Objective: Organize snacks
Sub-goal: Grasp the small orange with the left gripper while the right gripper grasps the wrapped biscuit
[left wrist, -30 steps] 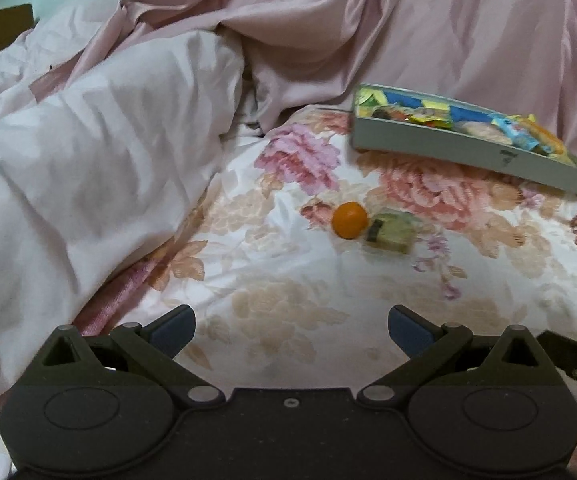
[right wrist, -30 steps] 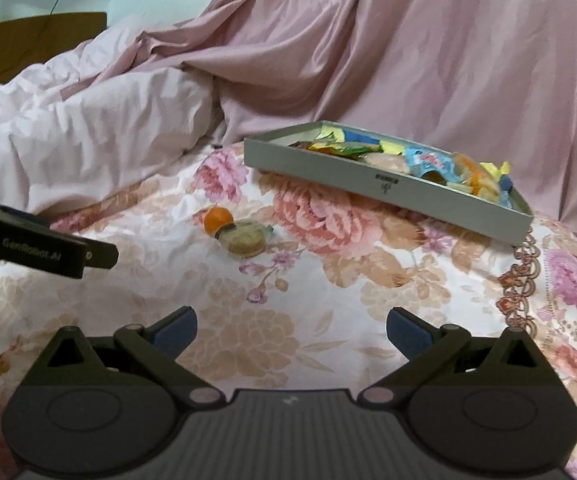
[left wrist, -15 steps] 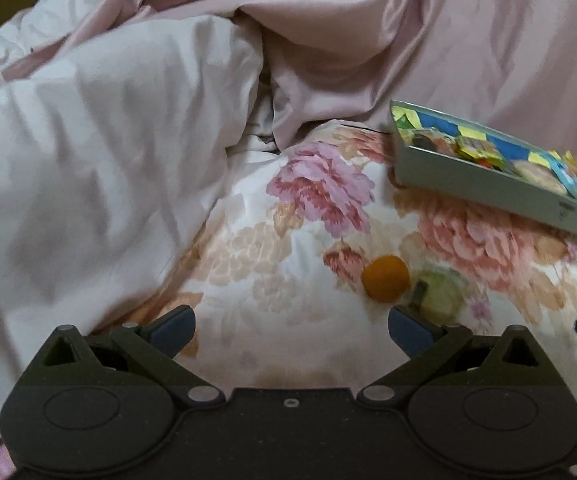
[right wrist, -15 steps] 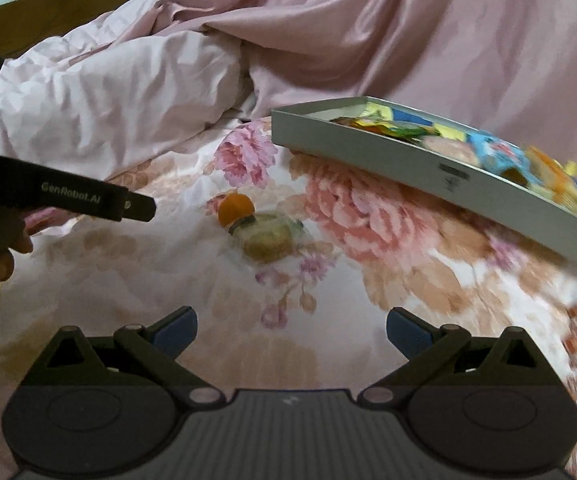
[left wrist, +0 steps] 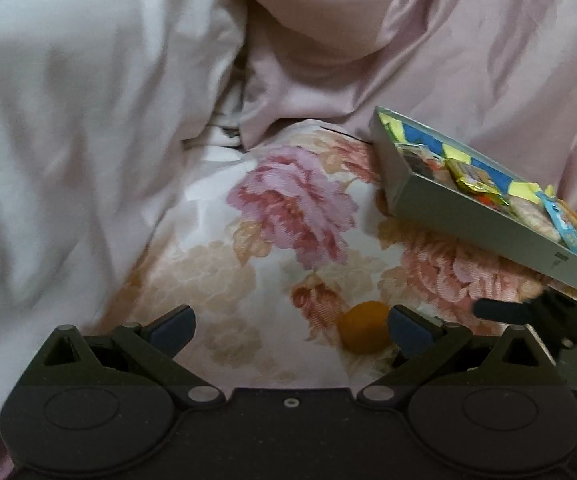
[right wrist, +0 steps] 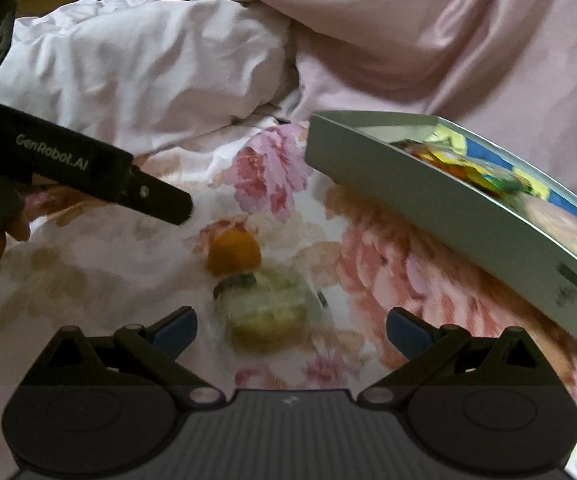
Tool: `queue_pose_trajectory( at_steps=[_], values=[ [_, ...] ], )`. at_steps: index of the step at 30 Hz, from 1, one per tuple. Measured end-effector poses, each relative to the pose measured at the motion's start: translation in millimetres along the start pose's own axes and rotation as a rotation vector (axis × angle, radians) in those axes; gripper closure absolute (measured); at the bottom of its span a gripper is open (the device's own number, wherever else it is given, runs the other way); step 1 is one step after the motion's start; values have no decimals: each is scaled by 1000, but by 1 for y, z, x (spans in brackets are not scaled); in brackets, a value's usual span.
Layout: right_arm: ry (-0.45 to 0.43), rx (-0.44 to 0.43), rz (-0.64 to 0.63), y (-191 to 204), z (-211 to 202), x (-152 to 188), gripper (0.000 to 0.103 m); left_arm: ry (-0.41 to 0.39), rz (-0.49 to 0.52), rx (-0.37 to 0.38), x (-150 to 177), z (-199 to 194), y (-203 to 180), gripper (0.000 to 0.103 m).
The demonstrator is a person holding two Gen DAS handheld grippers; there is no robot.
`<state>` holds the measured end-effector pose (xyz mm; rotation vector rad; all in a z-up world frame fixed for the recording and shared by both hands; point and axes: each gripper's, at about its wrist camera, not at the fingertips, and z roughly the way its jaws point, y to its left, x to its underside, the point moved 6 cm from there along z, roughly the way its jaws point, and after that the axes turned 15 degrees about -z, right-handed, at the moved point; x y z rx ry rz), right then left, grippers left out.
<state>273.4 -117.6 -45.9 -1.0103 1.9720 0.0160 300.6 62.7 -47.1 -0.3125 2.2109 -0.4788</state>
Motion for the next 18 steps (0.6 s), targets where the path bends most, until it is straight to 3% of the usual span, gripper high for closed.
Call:
queue_pose_trajectory(
  at_steps=[5,9,13,18],
  values=[
    [-5,-75,-53,2,23,-3,1,14,18,34,2,7,-5,1],
    [-31,-132,1,-1,30,-1,12,24,39,53,7,10,-10,1],
    [-48,-126,18,-2,23,3,30,28,66,61,11,11,-15,1],
    [-40,-91,53,-6,13,12,36,20,91,67,14,11,-20,1]
  ],
)
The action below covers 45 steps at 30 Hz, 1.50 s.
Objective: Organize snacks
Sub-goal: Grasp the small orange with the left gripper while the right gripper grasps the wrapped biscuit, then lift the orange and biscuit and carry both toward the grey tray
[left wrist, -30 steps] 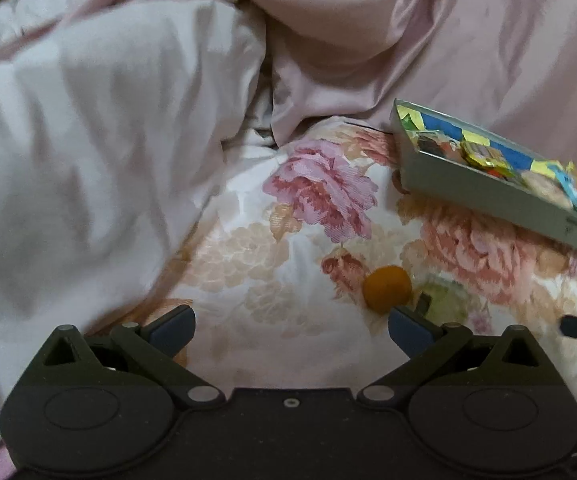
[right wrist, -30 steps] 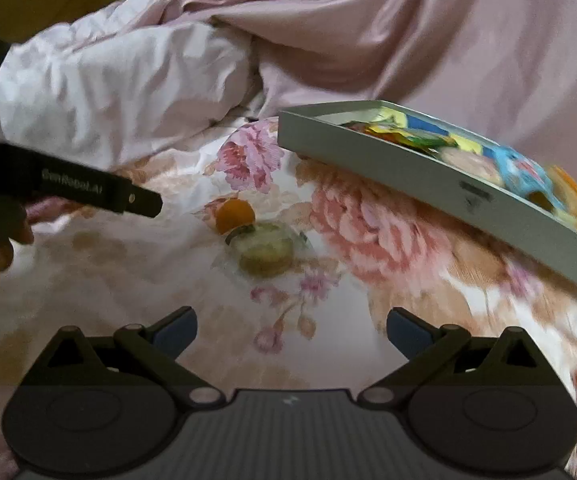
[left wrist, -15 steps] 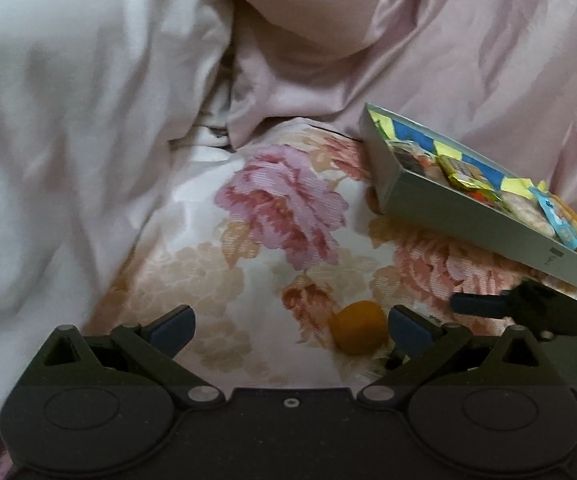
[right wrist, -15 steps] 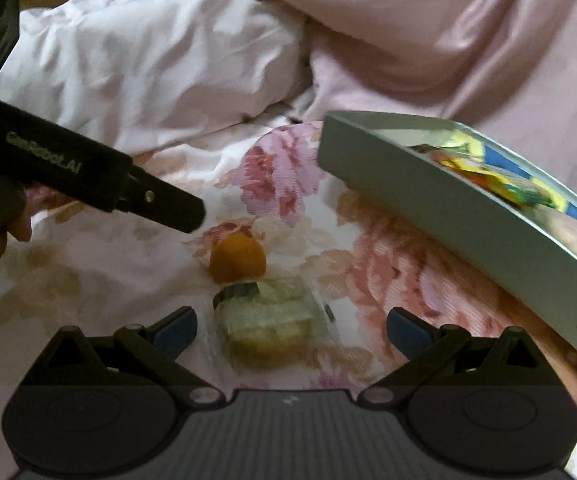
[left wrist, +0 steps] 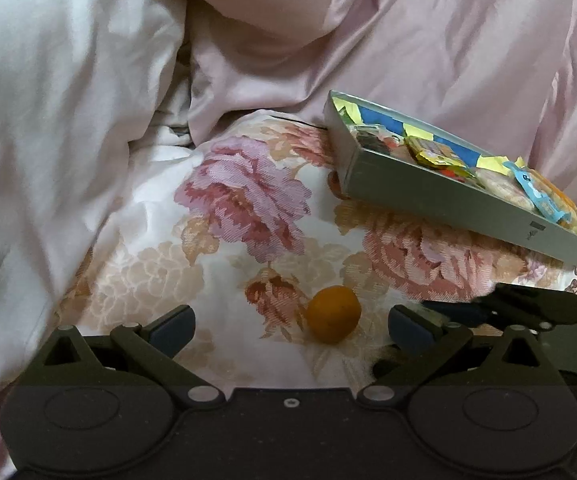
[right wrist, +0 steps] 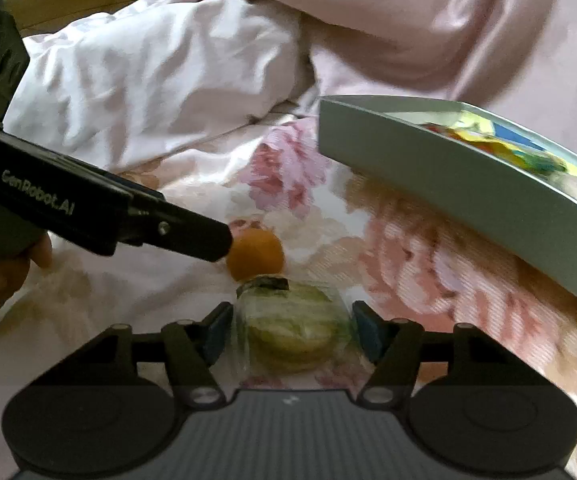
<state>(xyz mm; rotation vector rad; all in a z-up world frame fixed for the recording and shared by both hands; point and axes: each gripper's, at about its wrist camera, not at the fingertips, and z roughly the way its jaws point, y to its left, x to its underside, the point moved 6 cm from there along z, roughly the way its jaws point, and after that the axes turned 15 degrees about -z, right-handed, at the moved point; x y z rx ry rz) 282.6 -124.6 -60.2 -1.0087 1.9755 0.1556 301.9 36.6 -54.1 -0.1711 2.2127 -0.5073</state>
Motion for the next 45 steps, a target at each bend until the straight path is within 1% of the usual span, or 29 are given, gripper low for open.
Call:
queue_pose_trajectory(
  at_steps=[4,7,9,12,16,18,20,21,22,24,25,27,29,30,38,45],
  values=[
    [22,63,21,-2,-19,11,36,4,16,16,2,7,-8,1],
    [40,108,37,-3,-32,19,36,-11,66,31,0,15,-20,1],
    [46,143,36,-3,-40,25,36,-14,95,38,-3,21,-28,3],
    [43,160,52,-2,-49,31,35,-1,118,54,-3,29,-32,5],
    [37,177,57,-1,-51,33,35,22,123,42,0,39,-30,11],
    [34,183,57,1,-51,33,35,34,127,45,2,41,-29,18],
    [30,184,57,3,-50,33,35,33,145,40,5,42,-31,21],
    [28,186,56,3,-50,33,35,31,157,39,7,43,-32,26],
    [27,186,56,3,-49,33,35,30,165,38,8,42,-33,28],
    [25,187,58,3,-50,33,35,31,180,30,10,43,-35,39],
    [24,186,61,3,-50,34,35,34,185,24,11,43,-35,43],
    [24,188,65,3,-50,34,35,38,191,9,13,43,-35,57],
    [26,193,63,3,-50,34,35,47,192,8,14,43,-36,61],
    [28,197,60,4,-50,33,35,52,190,8,15,42,-37,66],
    [40,208,52,6,-50,34,35,69,186,-7,25,34,-43,68],
    [50,218,29,15,-60,36,37,83,186,-7,46,12,-54,68]
  ],
)
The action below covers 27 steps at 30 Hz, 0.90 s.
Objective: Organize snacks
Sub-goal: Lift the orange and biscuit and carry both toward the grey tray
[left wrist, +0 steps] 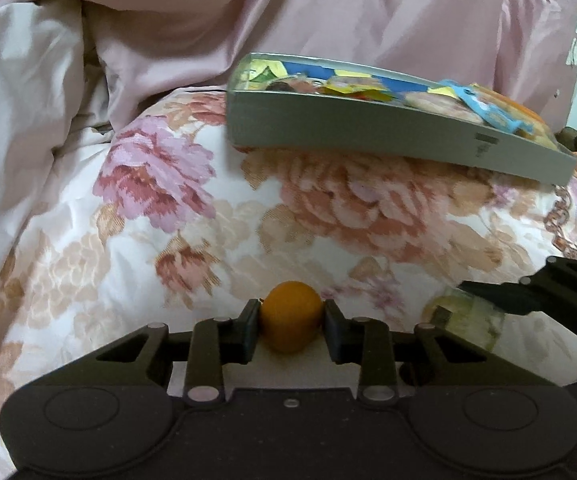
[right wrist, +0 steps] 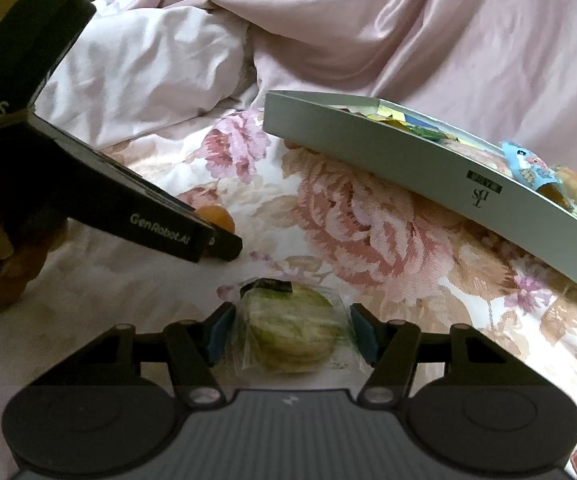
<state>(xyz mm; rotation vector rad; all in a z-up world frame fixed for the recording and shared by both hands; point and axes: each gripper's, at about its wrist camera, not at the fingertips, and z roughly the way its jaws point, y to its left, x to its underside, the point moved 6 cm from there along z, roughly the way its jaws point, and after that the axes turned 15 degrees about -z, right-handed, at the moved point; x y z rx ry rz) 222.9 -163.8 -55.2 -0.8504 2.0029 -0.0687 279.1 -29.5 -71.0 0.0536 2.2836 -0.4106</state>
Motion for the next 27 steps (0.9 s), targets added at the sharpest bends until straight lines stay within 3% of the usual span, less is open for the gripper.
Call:
queue_pose_trajectory(
  at_steps=[15,27],
  values=[
    [18,40,-24,4,-49,17,38,27,-108,-11,44,-56,-12,69],
    [7,71,5,1,-99,24,38,2,-139,-5,53,-104,-29,69]
  ],
)
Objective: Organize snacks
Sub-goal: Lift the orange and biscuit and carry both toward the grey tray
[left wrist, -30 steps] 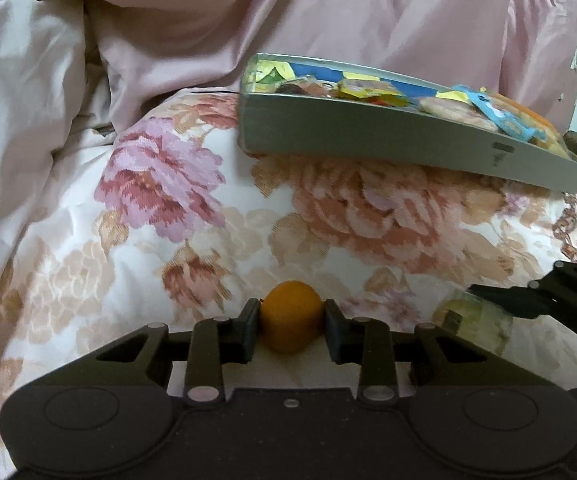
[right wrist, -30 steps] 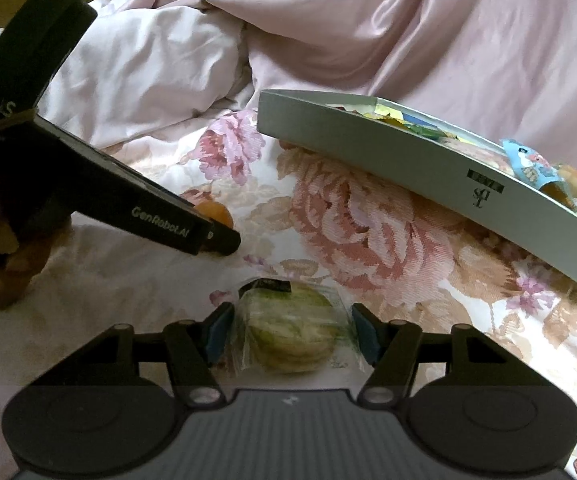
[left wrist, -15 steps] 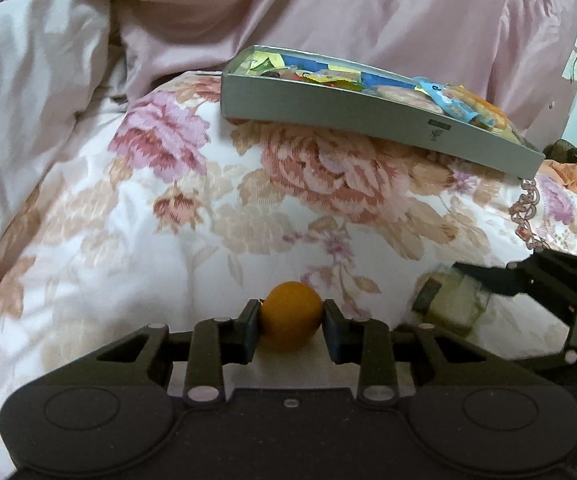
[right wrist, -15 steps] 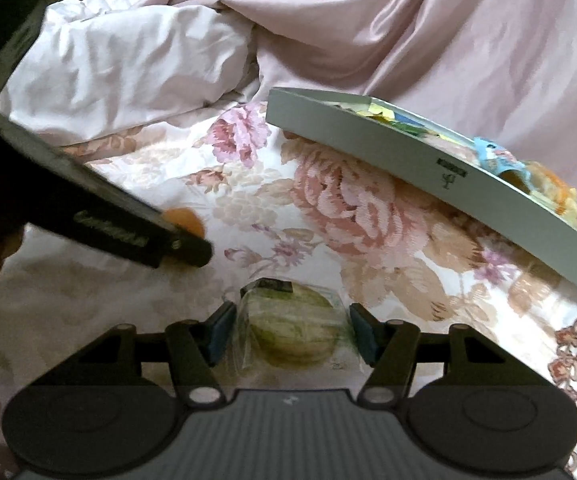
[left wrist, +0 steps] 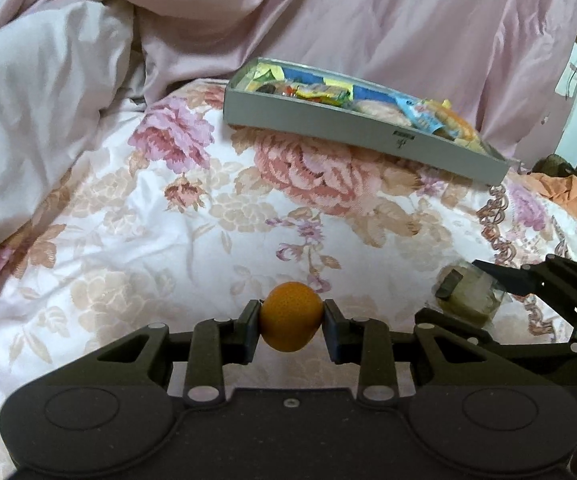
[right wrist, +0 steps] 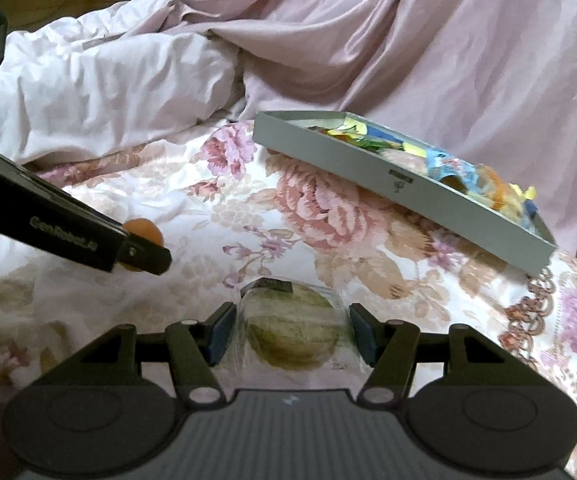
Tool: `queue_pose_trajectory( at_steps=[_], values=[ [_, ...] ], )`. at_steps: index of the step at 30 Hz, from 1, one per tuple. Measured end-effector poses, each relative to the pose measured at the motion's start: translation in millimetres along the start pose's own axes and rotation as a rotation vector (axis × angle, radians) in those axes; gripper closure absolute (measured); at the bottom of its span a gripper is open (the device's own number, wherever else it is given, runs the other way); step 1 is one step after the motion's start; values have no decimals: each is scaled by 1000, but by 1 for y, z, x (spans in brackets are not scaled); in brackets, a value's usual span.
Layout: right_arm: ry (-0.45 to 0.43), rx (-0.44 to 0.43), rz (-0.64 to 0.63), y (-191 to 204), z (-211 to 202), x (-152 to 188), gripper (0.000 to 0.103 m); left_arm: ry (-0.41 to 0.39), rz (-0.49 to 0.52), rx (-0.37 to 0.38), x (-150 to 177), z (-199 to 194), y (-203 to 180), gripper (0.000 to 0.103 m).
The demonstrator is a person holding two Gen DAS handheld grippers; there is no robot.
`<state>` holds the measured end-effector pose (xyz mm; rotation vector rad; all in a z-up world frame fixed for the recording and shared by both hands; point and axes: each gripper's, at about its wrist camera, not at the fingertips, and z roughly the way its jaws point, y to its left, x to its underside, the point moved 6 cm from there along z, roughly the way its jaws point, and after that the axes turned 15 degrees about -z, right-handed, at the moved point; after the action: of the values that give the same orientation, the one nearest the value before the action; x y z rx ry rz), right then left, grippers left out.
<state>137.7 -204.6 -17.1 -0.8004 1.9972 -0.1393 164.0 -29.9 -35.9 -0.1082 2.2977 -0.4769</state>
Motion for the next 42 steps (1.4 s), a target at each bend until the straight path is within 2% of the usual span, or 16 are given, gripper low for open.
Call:
queue_pose_trajectory(
  at_steps=[9,20,35,42],
  values=[
    [-44,29,39,-13,-26,-3,38,-28,-20,5,-2,-20,-18,69],
    [-100,58,64,-27,-34,-9,38,-55,-37,5,-19,-15,-38,69],
    [-186,125,88,-65,-26,-31,37,-121,-22,35,-81,7,-67,69],
    [-208,145,107,-90,-9,-43,37,-150,-37,53,-119,24,-76,69]
  ],
)
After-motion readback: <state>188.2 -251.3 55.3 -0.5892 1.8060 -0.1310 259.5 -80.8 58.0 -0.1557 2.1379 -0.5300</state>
